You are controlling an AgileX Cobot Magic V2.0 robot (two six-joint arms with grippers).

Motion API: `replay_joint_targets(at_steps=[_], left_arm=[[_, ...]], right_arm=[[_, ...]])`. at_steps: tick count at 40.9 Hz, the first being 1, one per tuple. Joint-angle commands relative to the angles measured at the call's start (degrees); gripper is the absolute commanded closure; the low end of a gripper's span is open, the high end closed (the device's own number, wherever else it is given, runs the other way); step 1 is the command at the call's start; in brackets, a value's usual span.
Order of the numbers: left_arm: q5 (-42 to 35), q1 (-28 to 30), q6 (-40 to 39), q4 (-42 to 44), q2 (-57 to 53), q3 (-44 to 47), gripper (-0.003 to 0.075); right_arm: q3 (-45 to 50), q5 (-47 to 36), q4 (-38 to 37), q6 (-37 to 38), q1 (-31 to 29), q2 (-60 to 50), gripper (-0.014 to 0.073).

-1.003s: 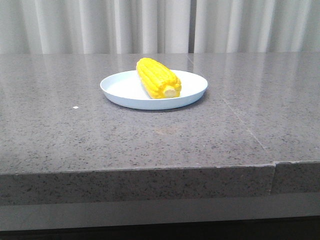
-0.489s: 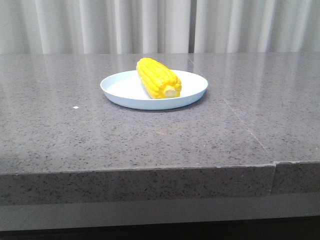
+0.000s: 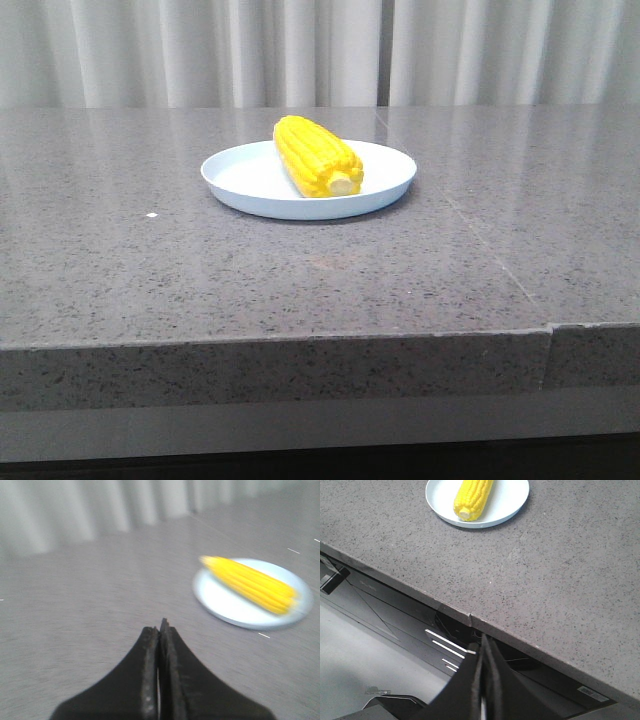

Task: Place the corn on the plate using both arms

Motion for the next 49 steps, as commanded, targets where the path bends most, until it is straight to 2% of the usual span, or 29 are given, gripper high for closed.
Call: replay_joint_targets(at_steps=[1,10,16,20,26,28,49], left_arm=[[-12.82,6.34,-0.52,-0.91,-4.94,6.04,0.0740],[-18.91,15.05,-0.52,-1.62,-18.70,21.78,0.0741],[-20.35,16.02,-4.60,-0.81,-26.02,29.29,0.0740],[-22.62,15.37,-7.29,2.15,-25.98,32.14,0.0740],[-24.63,14.61,-11.49,8.25,-26.27,33.61,0.0741],[-26.59,14.48,-11.49,8.34,-26.27,34.23,0.0740],[-27.26,11.71,-11.49,8.11,-26.27,34.23,0.0741]], right_arm=[[-1.16,-3.62,-0.80,0.01,-0.16,0.43,0.0713],[-1.16,-3.62,-0.80,0.01,-0.16,0.43,0.0713],[-1.16,-3.62,-0.80,0.01,-0.16,0.43,0.0713],[-1.16,-3.55,-0.73,0.01,-0.16,0.43,0.0713],[-1.16,-3.56,-0.80,0.01,-0.16,0.49,0.0713],[-1.16,-3.62,-0.80,0.01,-0.16,0.49,0.0713],[-1.16,-3.62,-0.80,0.01,-0.16,0.49,0.0713]])
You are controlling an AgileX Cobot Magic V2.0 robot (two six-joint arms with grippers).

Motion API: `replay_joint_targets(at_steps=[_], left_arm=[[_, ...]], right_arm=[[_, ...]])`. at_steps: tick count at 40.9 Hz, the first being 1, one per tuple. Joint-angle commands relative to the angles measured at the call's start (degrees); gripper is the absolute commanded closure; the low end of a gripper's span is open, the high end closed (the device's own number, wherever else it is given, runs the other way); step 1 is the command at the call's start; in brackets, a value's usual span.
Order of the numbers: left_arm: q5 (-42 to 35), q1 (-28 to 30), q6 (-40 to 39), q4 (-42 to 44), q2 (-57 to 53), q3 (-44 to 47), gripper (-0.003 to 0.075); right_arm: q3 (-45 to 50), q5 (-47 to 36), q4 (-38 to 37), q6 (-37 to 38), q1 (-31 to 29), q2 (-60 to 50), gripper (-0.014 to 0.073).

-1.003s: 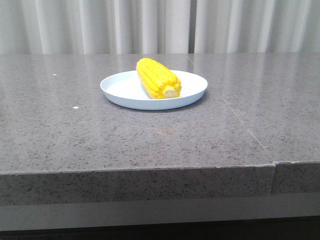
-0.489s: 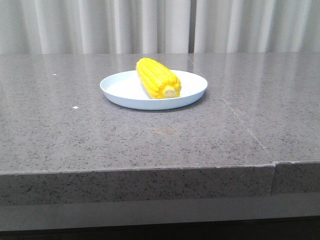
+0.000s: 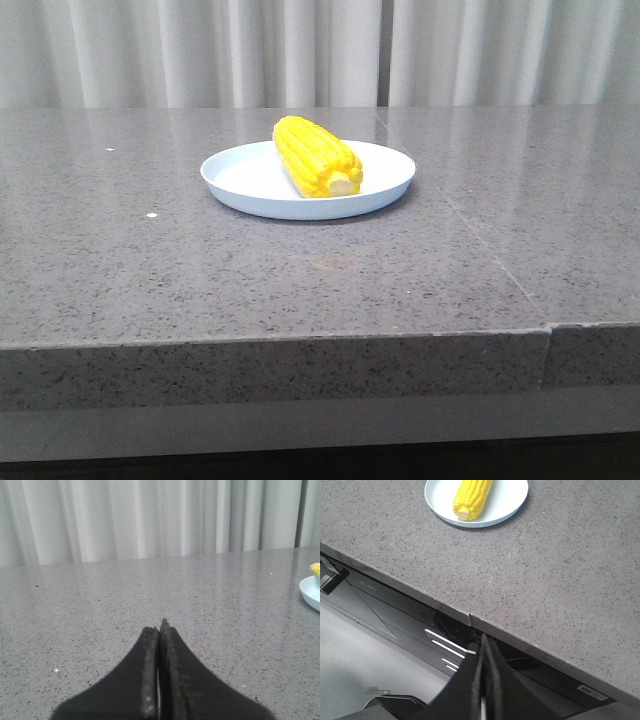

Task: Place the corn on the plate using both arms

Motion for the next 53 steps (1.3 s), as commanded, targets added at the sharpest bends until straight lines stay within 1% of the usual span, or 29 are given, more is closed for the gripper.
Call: replay_joint_targets(at_steps=[1,32,35,38,42,48,53], left_arm=[[-5.04,-0.32,-0.63,-0.18,-1.18,0.30,0.0741],[-5.04,-0.32,-0.63,-0.18,-1.18,0.30,0.0740],[-5.04,-0.32,-0.63,-0.18,-1.05,0.30,0.0740],[-5.04,-0.32,-0.63,-0.18,-1.05,0.30,0.0740],[-5.04,-0.32,-0.63,-0.18,-1.05,0.30,0.0740],[-5.04,-0.32,-0.63,-0.18,-1.05,0.30,0.0740],[-5.04,-0.32,-0.63,-0.18,-1.05,0.30,0.0740]], right_arm=[[-1.16,-3.76,-0.66,-0.27,-0.16,0.49,0.0713],[-1.16,-3.93,-0.66,-0.27,-0.16,0.49,0.0713],[0.65,-5.17,-0.96,-0.32,-0.52,-0.22,0.0713],[4.20,-9.93,-1.56,-0.49,-3.05,-2.01,0.0713],[12.20,-21.78,-1.48,-0.49,-8.21,-6.02,0.0713],[25.98,-39.27,-0.20,-0.49,-17.94,-14.85,0.0713],[34.89,-47.95,-0.14,-0.49,-22.76,-20.20,0.0713]])
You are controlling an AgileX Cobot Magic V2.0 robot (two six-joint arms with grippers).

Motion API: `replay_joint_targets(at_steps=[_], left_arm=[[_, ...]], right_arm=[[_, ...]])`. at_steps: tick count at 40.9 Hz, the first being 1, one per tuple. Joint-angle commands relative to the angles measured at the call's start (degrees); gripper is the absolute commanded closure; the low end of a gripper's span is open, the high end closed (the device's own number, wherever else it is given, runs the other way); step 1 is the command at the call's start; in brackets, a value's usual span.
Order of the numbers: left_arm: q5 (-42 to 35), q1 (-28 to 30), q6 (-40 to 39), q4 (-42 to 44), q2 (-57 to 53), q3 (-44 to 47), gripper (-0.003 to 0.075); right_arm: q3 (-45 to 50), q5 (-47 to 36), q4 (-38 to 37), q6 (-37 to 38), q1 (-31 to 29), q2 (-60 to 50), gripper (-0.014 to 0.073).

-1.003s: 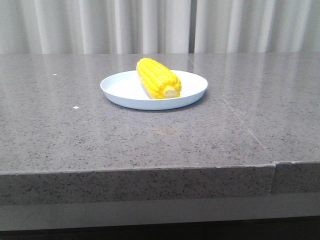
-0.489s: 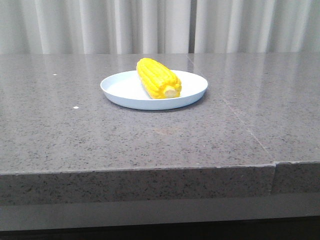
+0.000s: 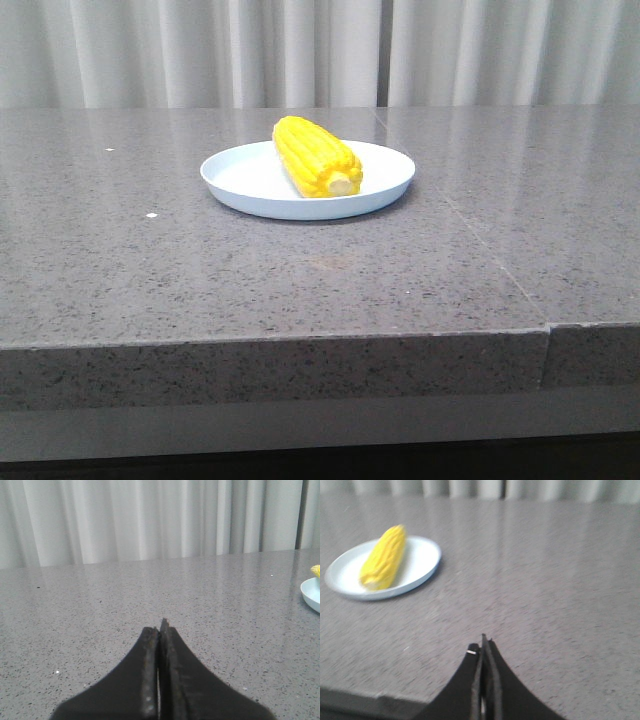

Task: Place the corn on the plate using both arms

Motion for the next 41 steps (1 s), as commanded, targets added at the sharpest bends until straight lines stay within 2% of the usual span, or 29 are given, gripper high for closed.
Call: replay_joint_targets(at_steps=[1,12,21,36,41], left_arm=[[-4.70,-0.32,-0.56,-0.18,-1.05,0.30,0.0740],[-4.70,-0.32,-0.56,-0.18,-1.05,0.30,0.0740],[-4.70,-0.32,-0.56,-0.18,-1.05,0.30,0.0740],[-4.70,-0.32,-0.56,-0.18,-1.05,0.30,0.0741],[-4.70,-0.32,-0.56,-0.18,-1.05,0.30,0.0740]], right_arm=[[4.19,-11.88,0.20,-0.37,-2.88,-2.85,0.0713],[16.21,-22.33,0.20,-0.37,-6.07,-7.51,0.0713],[16.18,-26.37,0.20,-0.37,-6.23,-7.51,0.0713],[16.18,-26.24,0.20,-0.32,-6.23,-7.51,0.0713],[16.18,-26.30,0.20,1.79,-6.23,-7.51,0.0713]])
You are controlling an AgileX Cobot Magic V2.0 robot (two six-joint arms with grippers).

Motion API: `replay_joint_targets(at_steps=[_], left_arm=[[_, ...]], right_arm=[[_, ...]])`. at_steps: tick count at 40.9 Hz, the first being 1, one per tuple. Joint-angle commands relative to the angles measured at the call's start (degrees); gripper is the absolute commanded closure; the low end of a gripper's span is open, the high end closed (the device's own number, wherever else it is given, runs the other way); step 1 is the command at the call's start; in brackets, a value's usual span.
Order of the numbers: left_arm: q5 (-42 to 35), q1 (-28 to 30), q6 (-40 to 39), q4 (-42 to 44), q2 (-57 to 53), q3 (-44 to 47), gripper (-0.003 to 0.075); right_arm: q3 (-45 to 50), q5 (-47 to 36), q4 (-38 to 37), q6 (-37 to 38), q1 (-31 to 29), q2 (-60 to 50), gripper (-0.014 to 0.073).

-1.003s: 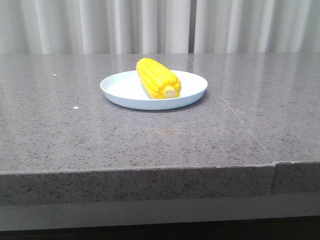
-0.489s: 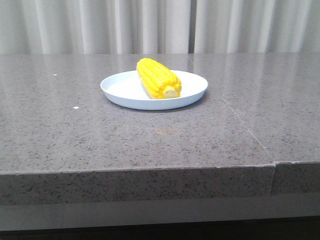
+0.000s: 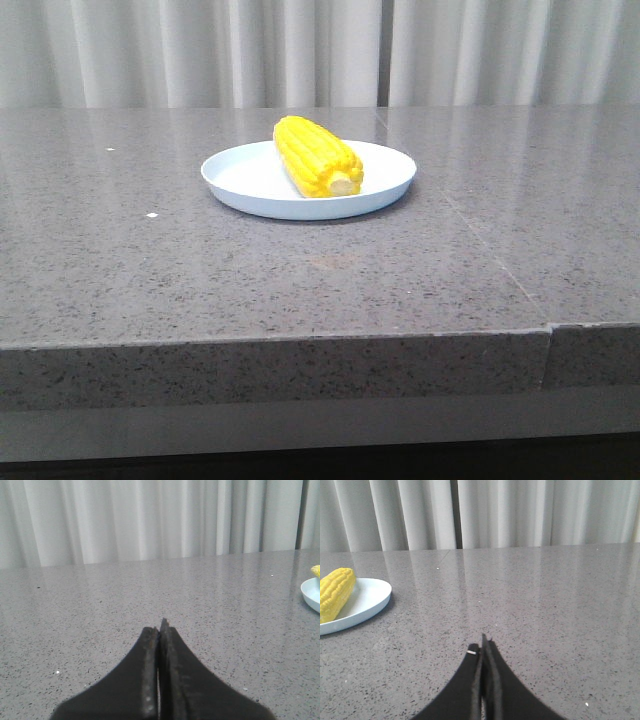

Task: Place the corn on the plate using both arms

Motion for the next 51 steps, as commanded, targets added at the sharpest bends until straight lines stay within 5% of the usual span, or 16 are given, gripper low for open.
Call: replay_joint_targets(at_steps=[1,51], left_arm=[[-4.59,-0.32,-0.56,-0.18,-1.05,0.30,0.0740],[-4.59,-0.32,-0.56,-0.18,-1.05,0.30,0.0740]], right_arm=[[-0.94,-4.88,-0.17,1.73,-0.28,-0.63,0.0713],[-0.94,-6.01,-1.29,1.88,-0.28,-0.63,0.0713]])
